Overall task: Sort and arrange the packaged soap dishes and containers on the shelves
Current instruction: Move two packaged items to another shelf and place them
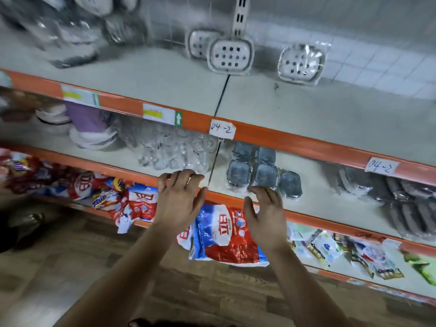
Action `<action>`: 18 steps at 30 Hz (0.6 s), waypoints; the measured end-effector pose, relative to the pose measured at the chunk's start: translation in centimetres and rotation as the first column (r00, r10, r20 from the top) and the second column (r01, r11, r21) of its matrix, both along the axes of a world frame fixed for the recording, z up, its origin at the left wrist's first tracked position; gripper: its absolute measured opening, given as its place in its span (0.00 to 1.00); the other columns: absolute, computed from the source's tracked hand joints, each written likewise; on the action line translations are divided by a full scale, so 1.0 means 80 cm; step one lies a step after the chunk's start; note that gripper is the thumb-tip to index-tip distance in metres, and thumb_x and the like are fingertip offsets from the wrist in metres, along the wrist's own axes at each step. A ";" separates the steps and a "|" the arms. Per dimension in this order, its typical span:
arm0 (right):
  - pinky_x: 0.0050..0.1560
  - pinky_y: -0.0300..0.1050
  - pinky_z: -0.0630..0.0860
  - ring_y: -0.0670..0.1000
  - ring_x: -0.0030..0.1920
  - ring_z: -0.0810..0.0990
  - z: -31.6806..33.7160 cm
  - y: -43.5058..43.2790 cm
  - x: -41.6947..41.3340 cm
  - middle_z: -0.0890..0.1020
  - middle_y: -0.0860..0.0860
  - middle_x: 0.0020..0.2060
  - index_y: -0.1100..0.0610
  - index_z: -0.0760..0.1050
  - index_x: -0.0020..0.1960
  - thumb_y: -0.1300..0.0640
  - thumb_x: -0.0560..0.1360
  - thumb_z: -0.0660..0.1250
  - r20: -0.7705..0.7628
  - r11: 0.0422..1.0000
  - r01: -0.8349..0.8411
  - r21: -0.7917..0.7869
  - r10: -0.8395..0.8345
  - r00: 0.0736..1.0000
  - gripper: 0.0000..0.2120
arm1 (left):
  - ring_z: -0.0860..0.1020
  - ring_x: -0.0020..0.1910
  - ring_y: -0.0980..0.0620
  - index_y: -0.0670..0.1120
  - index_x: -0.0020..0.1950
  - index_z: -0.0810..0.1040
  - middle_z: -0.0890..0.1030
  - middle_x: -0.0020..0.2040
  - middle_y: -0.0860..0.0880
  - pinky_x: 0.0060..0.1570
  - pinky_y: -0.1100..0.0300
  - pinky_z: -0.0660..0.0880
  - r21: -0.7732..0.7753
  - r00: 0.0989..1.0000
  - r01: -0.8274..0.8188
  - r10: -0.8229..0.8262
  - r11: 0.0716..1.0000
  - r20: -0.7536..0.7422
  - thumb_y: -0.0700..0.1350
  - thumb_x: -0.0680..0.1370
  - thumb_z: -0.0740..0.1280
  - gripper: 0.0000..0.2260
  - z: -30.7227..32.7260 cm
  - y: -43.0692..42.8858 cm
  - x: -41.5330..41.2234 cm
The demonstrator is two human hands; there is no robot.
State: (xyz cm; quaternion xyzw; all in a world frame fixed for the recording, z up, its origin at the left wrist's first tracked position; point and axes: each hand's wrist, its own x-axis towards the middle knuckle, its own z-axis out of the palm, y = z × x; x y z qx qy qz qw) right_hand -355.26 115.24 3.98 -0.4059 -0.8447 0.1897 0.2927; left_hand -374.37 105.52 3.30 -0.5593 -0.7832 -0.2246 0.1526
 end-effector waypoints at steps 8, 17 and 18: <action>0.57 0.46 0.71 0.58 0.55 0.77 0.064 -0.092 -0.190 0.81 0.54 0.52 0.60 0.79 0.56 0.64 0.75 0.68 -0.128 0.999 -0.040 0.036 0.044 0.991 0.10 | 0.77 0.51 0.45 0.47 0.57 0.80 0.79 0.53 0.48 0.54 0.47 0.66 0.029 0.999 -0.054 0.054 0.998 0.008 0.52 0.79 0.58 0.16 0.070 -0.113 -0.156; 0.54 0.33 0.64 0.56 0.55 0.78 0.112 -0.161 -0.383 0.82 0.53 0.51 0.59 0.80 0.54 0.64 0.75 0.68 -0.308 0.995 -0.070 0.068 0.088 0.947 0.08 | 0.77 0.52 0.46 0.49 0.57 0.79 0.79 0.55 0.49 0.54 0.50 0.62 0.055 0.982 -0.191 0.191 0.980 -0.001 0.53 0.79 0.57 0.16 0.123 -0.194 -0.337; 0.54 0.33 0.64 0.56 0.54 0.78 0.116 -0.164 -0.401 0.82 0.53 0.51 0.60 0.80 0.54 0.65 0.75 0.68 -0.317 0.994 -0.074 0.077 0.095 0.944 0.08 | 0.77 0.52 0.46 0.49 0.57 0.79 0.79 0.55 0.49 0.54 0.51 0.61 0.055 0.979 -0.206 0.206 0.977 -0.003 0.54 0.79 0.56 0.16 0.127 -0.198 -0.355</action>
